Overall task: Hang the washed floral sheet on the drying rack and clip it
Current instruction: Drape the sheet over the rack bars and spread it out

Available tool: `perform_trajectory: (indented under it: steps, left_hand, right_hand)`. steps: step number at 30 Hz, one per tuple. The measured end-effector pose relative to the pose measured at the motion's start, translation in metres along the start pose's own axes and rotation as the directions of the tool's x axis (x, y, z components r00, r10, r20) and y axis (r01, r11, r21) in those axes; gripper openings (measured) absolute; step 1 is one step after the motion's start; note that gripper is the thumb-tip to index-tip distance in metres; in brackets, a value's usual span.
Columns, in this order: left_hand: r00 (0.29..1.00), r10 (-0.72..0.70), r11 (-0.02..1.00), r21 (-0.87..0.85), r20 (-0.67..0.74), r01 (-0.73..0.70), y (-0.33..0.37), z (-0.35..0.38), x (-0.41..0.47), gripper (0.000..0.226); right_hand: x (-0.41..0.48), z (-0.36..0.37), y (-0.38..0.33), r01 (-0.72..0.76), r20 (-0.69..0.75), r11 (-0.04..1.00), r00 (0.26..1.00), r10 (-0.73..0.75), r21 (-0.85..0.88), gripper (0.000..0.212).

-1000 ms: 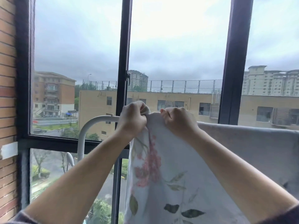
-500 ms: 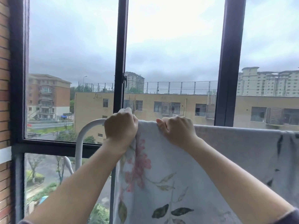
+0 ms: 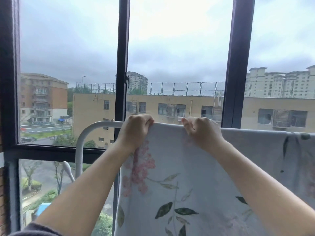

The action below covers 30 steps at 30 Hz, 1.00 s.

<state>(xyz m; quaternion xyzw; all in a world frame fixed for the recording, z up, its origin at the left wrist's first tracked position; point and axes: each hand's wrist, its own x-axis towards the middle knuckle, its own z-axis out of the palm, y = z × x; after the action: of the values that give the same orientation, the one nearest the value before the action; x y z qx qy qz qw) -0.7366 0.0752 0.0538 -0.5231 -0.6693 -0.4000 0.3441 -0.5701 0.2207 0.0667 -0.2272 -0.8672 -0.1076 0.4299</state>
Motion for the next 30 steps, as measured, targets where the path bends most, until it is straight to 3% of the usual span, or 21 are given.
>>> perform_trajectory:
  steps: [6, 8, 14, 20, 25, 30]
  left_hand:
    - [0.999, -0.048, 0.998, 0.028, -0.021, 0.048, -0.005, -0.005, 0.002, 0.024]
    - [1.0, -0.015, 1.0, 0.008, 0.025, 0.014, -0.003, -0.007, 0.001, 0.025]
    - [0.985, -0.005, 0.999, -0.052, 0.17, 0.014, -0.001, -0.016, 0.002, 0.023]
    - [0.985, 0.001, 0.998, -0.066, 0.174, 0.011, 0.004, -0.016, 0.002, 0.026]
    - [0.996, -0.005, 0.993, -0.113, 0.09, 0.015, 0.005, -0.011, 0.003, 0.013]
    - [0.996, -0.068, 0.996, -0.062, 0.049, 0.071, 0.003, -0.01, 0.007, 0.017]
  right_hand:
    - [-0.002, -0.016, 0.015, -0.04, 0.203, 0.995, 0.979, 0.02, 0.093, 0.038]
    - [0.002, -0.016, 0.016, -0.053, 0.144, 0.987, 0.989, 0.031, 0.15, 0.039]
    - [0.007, -0.003, 0.009, -0.038, 0.005, 0.995, 0.999, 0.037, 0.093, 0.035]
    - [0.017, 0.005, -0.023, 0.0, -0.087, 0.993, 0.996, 0.01, 0.114, 0.027]
    - [0.024, 0.008, -0.046, -0.041, -0.029, 0.984, 0.998, 0.047, 0.176, 0.024]
    - [0.021, 0.002, -0.037, -0.038, 0.089, 0.981, 0.996, 0.021, 0.191, 0.036]
